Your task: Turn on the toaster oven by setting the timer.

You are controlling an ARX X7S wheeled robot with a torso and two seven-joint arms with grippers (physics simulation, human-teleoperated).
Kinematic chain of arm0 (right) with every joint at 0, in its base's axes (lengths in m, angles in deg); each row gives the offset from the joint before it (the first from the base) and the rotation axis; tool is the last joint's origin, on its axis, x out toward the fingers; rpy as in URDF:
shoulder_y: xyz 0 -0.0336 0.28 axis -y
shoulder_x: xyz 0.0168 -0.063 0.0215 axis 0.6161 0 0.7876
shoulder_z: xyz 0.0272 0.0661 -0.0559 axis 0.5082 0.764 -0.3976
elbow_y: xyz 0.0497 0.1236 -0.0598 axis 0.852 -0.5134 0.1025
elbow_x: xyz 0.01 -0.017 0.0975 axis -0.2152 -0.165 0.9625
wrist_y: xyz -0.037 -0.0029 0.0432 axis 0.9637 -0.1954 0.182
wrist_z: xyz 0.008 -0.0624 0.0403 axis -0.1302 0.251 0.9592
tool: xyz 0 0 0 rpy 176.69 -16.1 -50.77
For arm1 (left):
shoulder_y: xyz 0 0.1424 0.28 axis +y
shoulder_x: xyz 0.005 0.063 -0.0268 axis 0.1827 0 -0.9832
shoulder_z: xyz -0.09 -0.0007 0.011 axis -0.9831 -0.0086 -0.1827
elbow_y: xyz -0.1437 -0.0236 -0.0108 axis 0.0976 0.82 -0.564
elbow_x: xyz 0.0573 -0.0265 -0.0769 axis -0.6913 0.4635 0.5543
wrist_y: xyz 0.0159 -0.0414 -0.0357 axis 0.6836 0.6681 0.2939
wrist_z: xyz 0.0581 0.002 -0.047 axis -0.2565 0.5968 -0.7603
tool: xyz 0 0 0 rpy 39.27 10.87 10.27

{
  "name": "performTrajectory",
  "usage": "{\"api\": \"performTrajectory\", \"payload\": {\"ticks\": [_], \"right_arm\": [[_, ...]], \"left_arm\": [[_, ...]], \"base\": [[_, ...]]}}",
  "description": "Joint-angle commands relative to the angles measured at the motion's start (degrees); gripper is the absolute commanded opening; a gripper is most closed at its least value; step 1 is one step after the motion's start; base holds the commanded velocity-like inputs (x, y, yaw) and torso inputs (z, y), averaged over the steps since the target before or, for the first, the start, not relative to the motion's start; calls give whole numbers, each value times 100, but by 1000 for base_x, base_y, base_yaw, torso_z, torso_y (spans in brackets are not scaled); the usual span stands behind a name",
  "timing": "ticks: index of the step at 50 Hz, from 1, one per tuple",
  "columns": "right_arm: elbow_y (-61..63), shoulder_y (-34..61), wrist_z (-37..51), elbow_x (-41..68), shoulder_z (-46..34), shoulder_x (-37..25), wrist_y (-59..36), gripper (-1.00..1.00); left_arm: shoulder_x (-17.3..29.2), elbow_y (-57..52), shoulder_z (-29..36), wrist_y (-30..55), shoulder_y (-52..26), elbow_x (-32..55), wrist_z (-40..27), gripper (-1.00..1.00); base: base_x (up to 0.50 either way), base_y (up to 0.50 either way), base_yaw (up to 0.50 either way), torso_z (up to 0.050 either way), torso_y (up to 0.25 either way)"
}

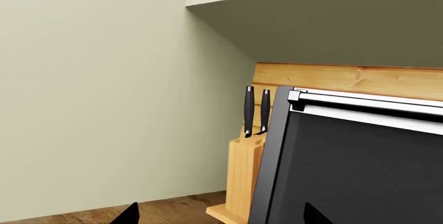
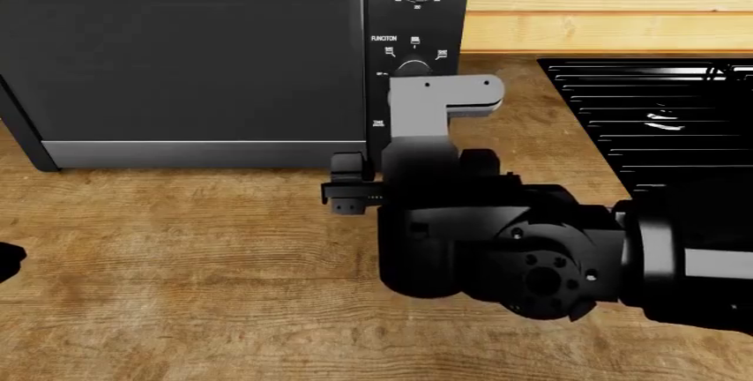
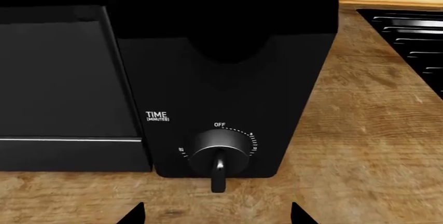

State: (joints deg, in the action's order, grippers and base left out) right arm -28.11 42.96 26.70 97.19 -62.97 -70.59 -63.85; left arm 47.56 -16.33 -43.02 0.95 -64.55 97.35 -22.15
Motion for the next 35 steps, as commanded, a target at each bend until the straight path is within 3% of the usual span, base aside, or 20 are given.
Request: {"api": "performTrajectory", "payload": {"ticks": [1, 35], "right_arm": [[-157, -23, -84, -11, -30, 44, -49, 100], [-606, -82, -387, -43, -80, 200, -205, 100]], "left_arm": [[-13, 1, -25, -8, 25, -5, 21, 100], [-64, 8, -41, -10, 50, -3, 86, 100]], "base": [[0, 0, 0, 0, 0], [0, 0, 0, 0, 0]]}}
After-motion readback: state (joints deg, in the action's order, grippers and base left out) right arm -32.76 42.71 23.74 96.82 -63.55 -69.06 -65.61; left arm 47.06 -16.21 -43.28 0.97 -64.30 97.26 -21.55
